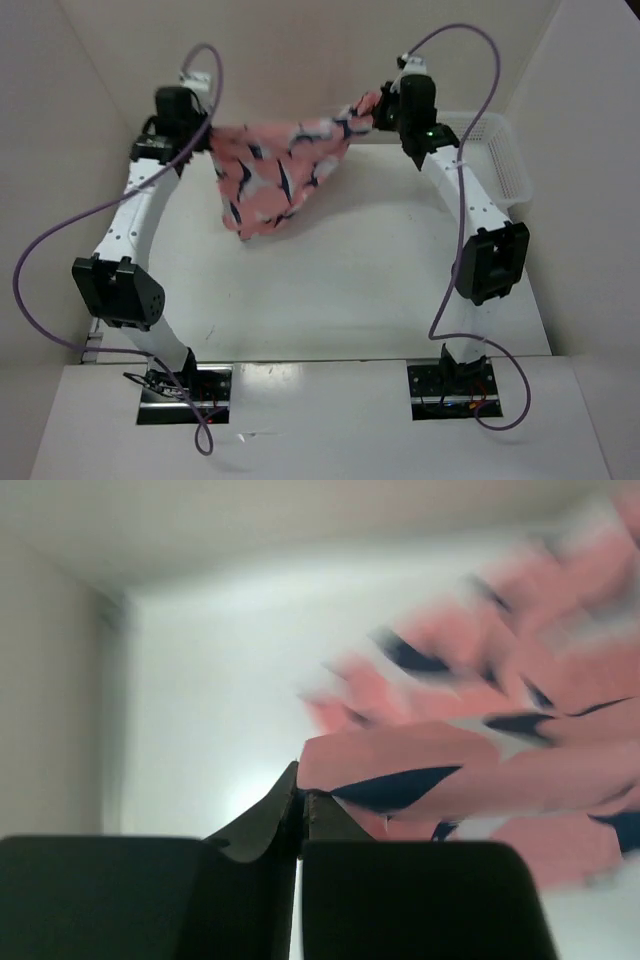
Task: Fold and stack the shorts
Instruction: Flatten the shorts out, then fold the shorts
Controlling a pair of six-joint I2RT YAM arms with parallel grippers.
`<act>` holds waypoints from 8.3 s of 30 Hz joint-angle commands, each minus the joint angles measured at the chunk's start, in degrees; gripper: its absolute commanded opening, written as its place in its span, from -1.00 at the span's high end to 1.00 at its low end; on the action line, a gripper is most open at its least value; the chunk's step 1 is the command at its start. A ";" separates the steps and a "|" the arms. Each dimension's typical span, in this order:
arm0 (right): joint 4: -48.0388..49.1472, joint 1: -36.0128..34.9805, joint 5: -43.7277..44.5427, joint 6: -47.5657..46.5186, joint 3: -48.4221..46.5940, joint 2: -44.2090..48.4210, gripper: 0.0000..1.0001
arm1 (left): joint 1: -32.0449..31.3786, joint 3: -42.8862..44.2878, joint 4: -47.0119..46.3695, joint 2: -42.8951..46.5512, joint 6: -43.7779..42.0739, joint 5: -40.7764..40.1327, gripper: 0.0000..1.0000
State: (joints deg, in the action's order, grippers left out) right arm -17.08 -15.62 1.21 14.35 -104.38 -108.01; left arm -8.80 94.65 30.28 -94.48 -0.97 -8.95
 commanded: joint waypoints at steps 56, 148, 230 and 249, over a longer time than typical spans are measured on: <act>-30.42 -11.19 -2.80 -48.30 33.53 32.26 -0.78 | -11.26 -33.33 -10.94 17.04 0.97 5.08 -0.23; -1.11 0.94 9.51 -23.58 7.19 -11.69 0.99 | 2.55 84.65 -0.75 -67.25 0.97 15.72 1.00; -14.74 0.24 -4.46 -45.65 52.00 25.48 -0.72 | 3.62 -10.88 8.35 -3.72 0.97 8.41 -0.09; -17.54 0.24 -3.41 -56.97 49.79 27.05 -0.72 | -26.01 -53.16 13.58 18.19 0.97 1.05 -0.26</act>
State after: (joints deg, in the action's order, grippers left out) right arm -32.16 -15.11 -2.68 -38.96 -53.34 -84.38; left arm -34.26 42.78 47.20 -74.72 0.14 -4.78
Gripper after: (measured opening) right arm 0.857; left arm 0.627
